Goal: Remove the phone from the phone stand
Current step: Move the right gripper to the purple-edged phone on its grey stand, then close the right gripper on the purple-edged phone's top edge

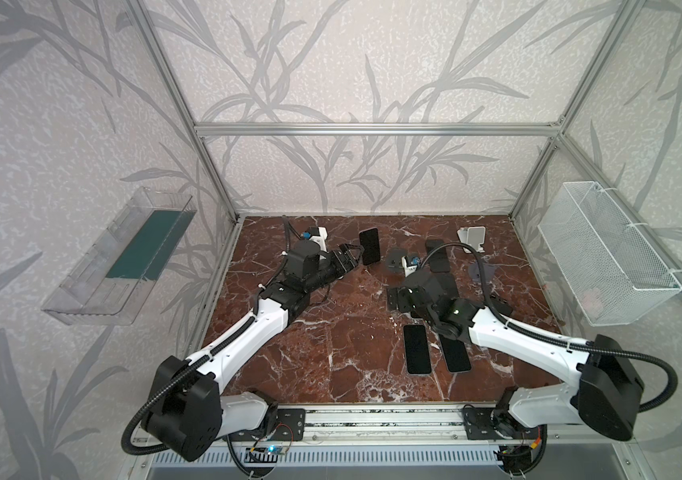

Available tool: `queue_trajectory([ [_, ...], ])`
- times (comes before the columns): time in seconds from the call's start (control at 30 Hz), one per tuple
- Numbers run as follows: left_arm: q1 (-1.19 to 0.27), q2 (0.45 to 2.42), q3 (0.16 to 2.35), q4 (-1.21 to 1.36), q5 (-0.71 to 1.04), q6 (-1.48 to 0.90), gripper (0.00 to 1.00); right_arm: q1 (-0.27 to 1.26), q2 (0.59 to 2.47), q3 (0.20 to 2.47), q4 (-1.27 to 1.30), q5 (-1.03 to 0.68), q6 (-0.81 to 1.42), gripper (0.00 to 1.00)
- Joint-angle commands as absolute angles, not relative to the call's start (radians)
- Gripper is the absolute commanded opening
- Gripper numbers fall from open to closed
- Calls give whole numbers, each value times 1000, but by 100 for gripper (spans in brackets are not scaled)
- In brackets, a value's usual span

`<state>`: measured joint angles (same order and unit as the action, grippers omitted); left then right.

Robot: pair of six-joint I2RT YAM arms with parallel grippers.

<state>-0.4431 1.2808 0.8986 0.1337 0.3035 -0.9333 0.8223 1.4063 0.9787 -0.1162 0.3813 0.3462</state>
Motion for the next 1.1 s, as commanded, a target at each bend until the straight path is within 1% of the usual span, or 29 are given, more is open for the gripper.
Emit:
queue_trajectory([
  [0.0, -437, 1288, 927, 130, 293, -913, 85, 784, 1479, 1106, -121, 275, 211, 99],
  [0.13, -434, 1295, 927, 123, 282, -904, 85, 725, 1616, 1248, -157, 185, 209, 99],
  [0.37, -429, 1317, 934, 112, 281, -888, 85, 677, 1848, 1482, -227, 179, 200, 99],
  [0.63, -423, 1328, 946, 97, 288, -876, 85, 601, 2042, 1692, -251, 78, 173, 99],
  [0.77, -407, 1318, 951, 89, 282, -868, 85, 587, 2120, 1776, -252, 44, 118, 99],
  [0.93, -367, 1311, 948, 86, 271, -869, 86, 564, 2207, 1890, -285, -18, 113, 99],
  [1.07, -353, 1321, 950, 92, 282, -876, 85, 563, 2243, 1925, -270, -55, 101, 99],
])
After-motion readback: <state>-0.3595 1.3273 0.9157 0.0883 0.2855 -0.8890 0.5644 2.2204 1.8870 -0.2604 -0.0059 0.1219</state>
